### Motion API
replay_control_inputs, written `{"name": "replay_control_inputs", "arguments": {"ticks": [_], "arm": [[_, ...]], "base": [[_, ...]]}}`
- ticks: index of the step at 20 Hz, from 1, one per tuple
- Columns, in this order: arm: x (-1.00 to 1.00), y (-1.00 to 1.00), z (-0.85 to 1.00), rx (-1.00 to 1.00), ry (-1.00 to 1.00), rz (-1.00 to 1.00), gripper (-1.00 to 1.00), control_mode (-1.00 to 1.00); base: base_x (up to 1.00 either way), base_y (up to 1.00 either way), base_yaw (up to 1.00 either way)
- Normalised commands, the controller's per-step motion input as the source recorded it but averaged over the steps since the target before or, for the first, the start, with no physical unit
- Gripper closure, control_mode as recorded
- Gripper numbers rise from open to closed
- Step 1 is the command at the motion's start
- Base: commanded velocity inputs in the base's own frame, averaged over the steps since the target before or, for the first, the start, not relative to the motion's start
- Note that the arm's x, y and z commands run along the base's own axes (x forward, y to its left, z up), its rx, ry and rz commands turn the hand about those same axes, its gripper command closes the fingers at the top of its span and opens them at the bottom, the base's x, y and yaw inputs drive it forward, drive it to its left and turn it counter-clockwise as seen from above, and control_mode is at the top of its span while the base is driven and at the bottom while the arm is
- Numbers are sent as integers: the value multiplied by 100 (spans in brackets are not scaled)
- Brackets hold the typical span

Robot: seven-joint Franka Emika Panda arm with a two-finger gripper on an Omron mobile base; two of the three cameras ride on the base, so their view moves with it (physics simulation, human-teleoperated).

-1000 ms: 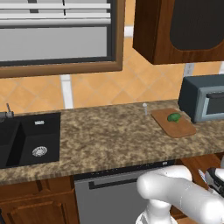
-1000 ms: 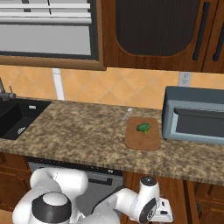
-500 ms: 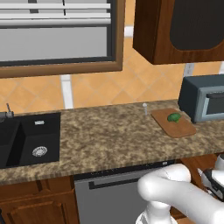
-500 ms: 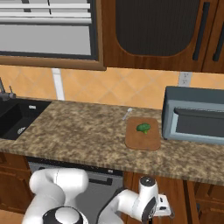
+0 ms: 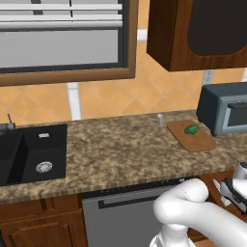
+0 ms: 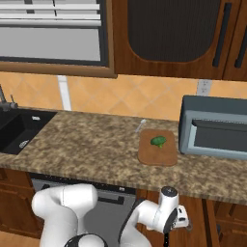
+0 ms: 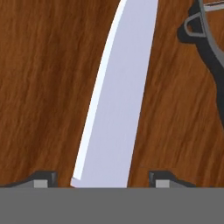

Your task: Place the appropriate cutting tool for cutting the broccoli skin on the cutting board.

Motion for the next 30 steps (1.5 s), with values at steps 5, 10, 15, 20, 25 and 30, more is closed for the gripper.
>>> {"name": "replay_control_inputs", "arguments": {"ticks": [5,10,15,20,25,30], "arm": [[0,23,-28,1,5,4,100,-100],[-17,10,-4,0,5,7,100,-100],[-64,-24,4,1,0,8,100,-100],[-79,-28,8,0,0,13,100,-100],[-65,-20,85,0,-4,18,100,-100],[-27,0,100,-1,0,18,100,-100]], "base": [[0,0,0],[0,0,0],[0,0,0],[0,0,0],[0,0,0],[0,0,0]]}}
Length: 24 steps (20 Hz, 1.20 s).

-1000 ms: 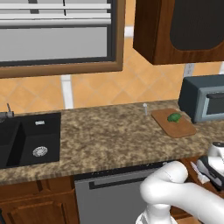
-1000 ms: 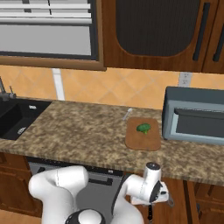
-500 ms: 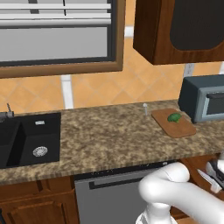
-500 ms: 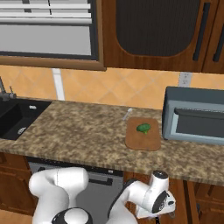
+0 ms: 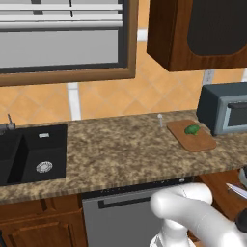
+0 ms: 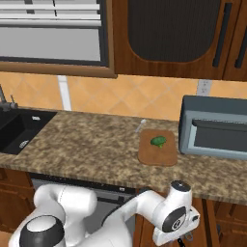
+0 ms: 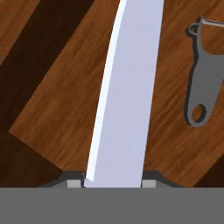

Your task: Place the appropriate cutting tool for cutting the broccoli skin on the cutting board.

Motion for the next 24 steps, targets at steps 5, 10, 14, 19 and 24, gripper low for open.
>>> {"name": "replay_control_inputs", "arguments": {"ticks": [5,10,14,19,24], "arm": [[-1,5,100,-1,0,19,100,-100],[2,20,100,-1,-2,19,100,-100],[55,8,78,0,-13,20,100,-100],[96,0,57,0,-7,16,100,-100],[100,1,21,0,-3,15,100,-100]], "base": [[0,0,0],[0,0,0],[0,0,0],[0,0,0],[0,0,0]]}}
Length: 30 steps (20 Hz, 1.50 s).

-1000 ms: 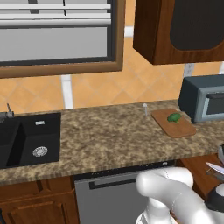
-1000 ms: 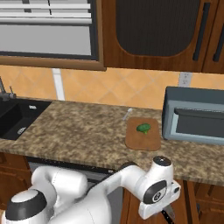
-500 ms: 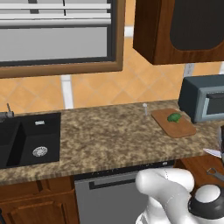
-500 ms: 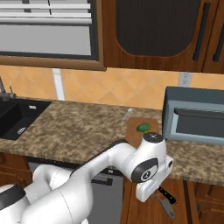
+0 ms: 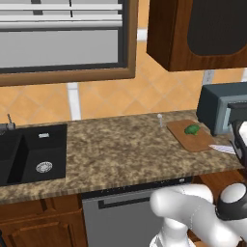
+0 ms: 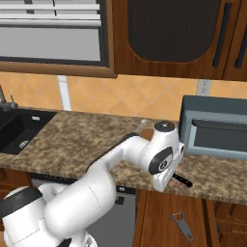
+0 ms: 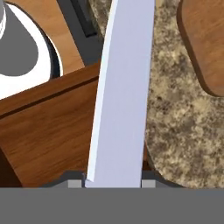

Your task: Place the appropriate cutting tool for cutting the broccoli skin on the cutting board.

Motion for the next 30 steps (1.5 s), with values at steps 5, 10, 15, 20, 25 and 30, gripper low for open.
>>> {"name": "replay_control_inputs", "arguments": {"ticks": [5,10,15,20,25,30], "arm": [[96,21,0,-1,-4,6,100,-100],[90,43,0,-3,0,0,100,-100],[62,17,-8,-4,-1,0,100,-100],[42,0,-29,0,0,0,100,-100],[41,0,-38,0,0,0,100,-100],[37,0,-39,0,0,0,100,-100]], "base": [[0,0,0],[0,0,0],[0,0,0],[0,0,0],[0,0,0],[0,0,0]]}}
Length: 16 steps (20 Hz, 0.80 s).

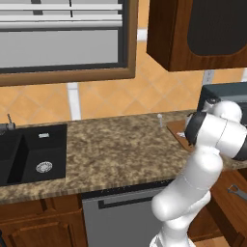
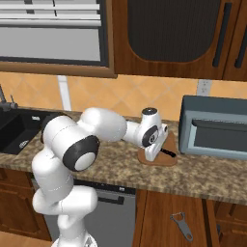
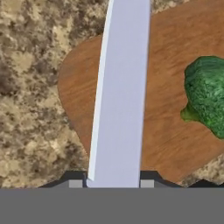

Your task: Place the appropriate cutting tool for cutting the broccoli skin on the cutting board.

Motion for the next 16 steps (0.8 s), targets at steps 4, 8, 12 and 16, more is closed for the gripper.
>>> {"name": "replay_control_inputs", "arguments": {"ticks": [4,8,12,16], "arm": [[22,0,-26,0,-3,0,100,-100],[37,0,-23,0,-1,0,100,-100],[38,0,-24,0,0,0,100,-100],[36,0,-23,0,0,0,-100,-100]], "base": [[0,0,0],[0,0,0],[0,0,0],[0,0,0]]}}
